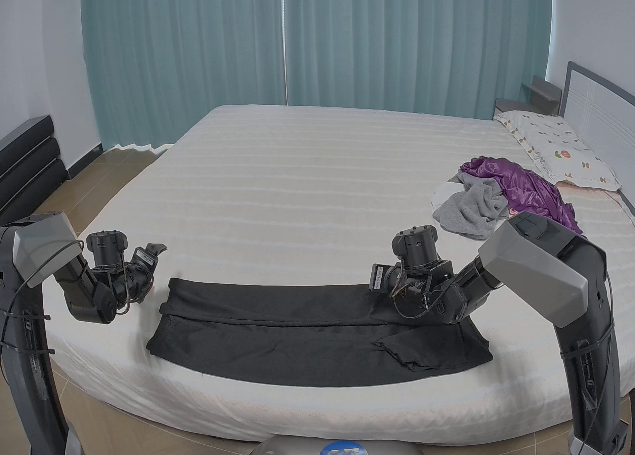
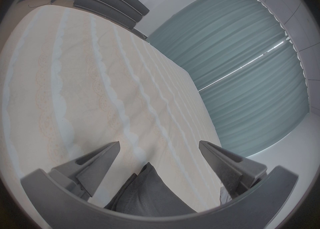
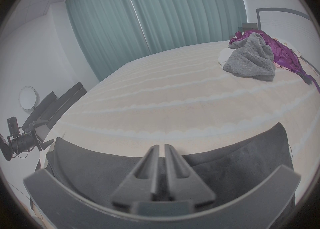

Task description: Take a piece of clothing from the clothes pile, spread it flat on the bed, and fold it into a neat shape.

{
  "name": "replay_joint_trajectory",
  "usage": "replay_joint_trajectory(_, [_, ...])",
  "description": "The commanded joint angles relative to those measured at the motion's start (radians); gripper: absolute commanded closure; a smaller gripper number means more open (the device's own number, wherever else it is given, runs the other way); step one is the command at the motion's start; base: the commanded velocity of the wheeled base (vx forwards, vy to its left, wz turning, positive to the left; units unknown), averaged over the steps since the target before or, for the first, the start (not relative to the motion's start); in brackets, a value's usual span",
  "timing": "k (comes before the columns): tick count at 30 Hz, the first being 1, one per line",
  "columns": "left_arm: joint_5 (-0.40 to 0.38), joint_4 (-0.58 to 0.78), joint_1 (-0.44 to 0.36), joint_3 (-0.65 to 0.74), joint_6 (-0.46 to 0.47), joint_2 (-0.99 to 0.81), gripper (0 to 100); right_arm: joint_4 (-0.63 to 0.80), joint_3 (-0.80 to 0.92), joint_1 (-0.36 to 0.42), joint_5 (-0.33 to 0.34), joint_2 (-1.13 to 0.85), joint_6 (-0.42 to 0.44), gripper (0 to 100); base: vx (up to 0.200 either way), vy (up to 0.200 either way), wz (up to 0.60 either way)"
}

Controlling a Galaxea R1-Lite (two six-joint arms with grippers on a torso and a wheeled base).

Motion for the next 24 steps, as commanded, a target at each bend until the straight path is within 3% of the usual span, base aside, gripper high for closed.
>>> replay_joint_trajectory(1, [0.000,0.000,0.000,0.000,0.000,0.003,0,-0.004,0.027,0.003,0.002,-0.024,0.000,0,0.000,0.000,0.00])
replay_joint_trajectory(10, [0.000,0.000,0.000,0.000,0.000,0.003,0,-0.020,0.079,0.009,0.003,-0.053,-0.018,0,0.000,0.000,0.00])
replay_joint_trajectory(11, [0.000,0.000,0.000,0.000,0.000,0.003,0,-0.020,0.087,0.011,0.003,-0.050,-0.026,100,0.000,0.000,0.00])
replay_joint_trajectory(16, [0.000,0.000,0.000,0.000,0.000,0.003,0,-0.023,0.102,0.011,0.003,-0.024,-0.084,100,0.000,0.000,0.00])
replay_joint_trajectory(24, [0.000,0.000,-0.002,0.000,0.001,0.003,0,-0.023,0.088,0.015,0.002,-0.027,-0.097,100,0.000,0.000,0.00])
